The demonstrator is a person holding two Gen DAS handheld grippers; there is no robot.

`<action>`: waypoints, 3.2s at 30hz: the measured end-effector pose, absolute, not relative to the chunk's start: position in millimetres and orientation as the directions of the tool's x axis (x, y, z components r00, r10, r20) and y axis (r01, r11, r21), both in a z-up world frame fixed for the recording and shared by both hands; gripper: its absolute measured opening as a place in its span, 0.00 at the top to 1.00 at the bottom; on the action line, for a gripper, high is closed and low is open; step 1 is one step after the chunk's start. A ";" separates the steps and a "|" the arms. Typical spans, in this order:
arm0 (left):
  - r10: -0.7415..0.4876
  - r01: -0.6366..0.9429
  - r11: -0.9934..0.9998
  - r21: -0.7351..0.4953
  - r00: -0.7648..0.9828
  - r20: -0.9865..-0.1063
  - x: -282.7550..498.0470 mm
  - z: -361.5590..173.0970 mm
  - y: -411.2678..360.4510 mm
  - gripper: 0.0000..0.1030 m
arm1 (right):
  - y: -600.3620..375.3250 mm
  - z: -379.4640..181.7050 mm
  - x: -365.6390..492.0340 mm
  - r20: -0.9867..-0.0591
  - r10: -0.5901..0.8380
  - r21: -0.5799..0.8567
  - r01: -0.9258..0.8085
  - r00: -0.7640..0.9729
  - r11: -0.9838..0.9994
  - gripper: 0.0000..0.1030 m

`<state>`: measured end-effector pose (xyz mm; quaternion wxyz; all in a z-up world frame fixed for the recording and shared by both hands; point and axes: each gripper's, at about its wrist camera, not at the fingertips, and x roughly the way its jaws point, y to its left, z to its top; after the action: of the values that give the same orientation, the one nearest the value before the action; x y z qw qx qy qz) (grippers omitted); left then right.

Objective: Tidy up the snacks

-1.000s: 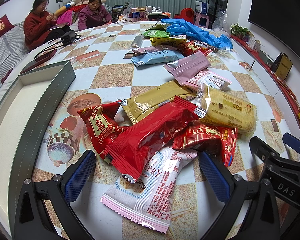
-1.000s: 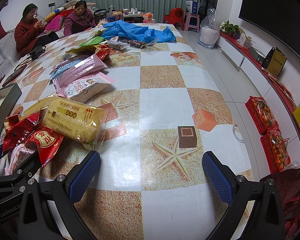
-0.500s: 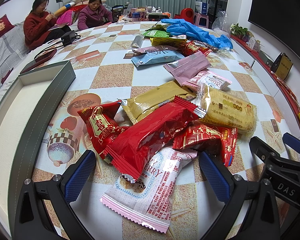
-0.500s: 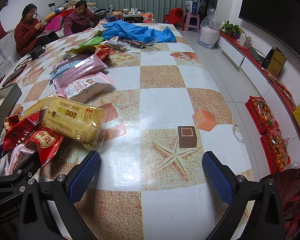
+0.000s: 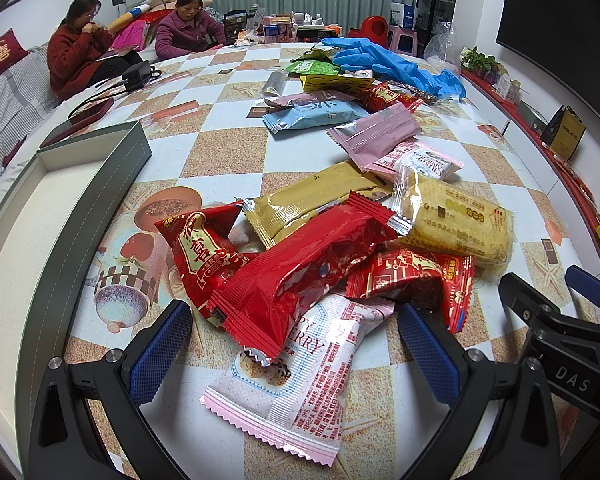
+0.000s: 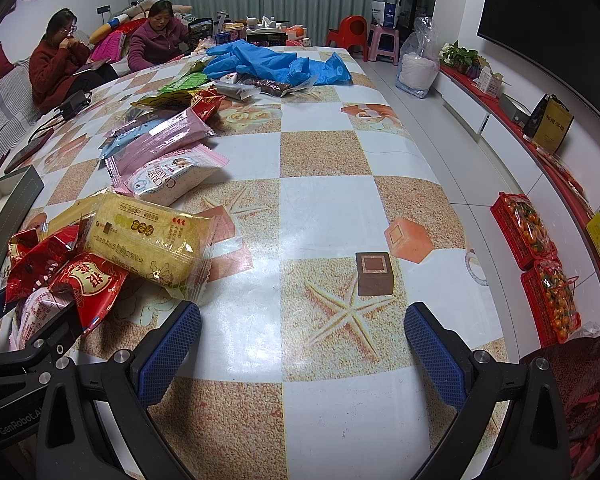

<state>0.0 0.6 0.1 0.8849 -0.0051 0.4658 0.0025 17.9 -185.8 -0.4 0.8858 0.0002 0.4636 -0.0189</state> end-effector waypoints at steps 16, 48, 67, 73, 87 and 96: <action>0.000 -0.009 1.000 -0.007 0.566 -0.824 0.0 0.0 0.5 0.00 | -185.3 -0.3 17.9 -0.821 -0.033 -0.017 0.034 0.569 0.999 0.01; 0.000 -0.009 1.000 -0.007 0.566 -0.824 0.0 0.0 0.5 0.00 | -185.7 -0.5 17.9 -0.821 -0.034 -0.017 0.034 0.569 0.999 0.01; 0.000 -0.009 1.000 -0.007 0.566 -0.824 0.0 0.1 0.5 0.00 | -185.2 -0.6 18.1 -0.821 -0.034 -0.017 0.034 0.569 0.999 0.01; 0.001 -0.010 1.000 -0.006 0.566 -0.824 0.0 0.1 0.4 0.00 | -185.2 -0.7 18.2 -0.821 -0.034 -0.017 0.034 0.569 0.999 0.01; -0.128 0.218 0.976 -0.017 0.506 -0.853 -21.9 1.9 29.4 0.00 | -185.4 -0.9 18.0 -0.821 -0.035 -0.017 0.036 0.570 0.999 0.01; -0.060 0.108 0.994 -0.006 0.505 -0.861 -4.7 2.1 38.7 0.00 | -183.8 -2.4 17.3 -0.821 -0.040 -0.021 0.040 0.570 0.999 0.01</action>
<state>-4.7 38.7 2.1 0.8672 0.0244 0.4950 -0.0485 17.3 -183.8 -2.4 0.8859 0.0002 0.4632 -0.0225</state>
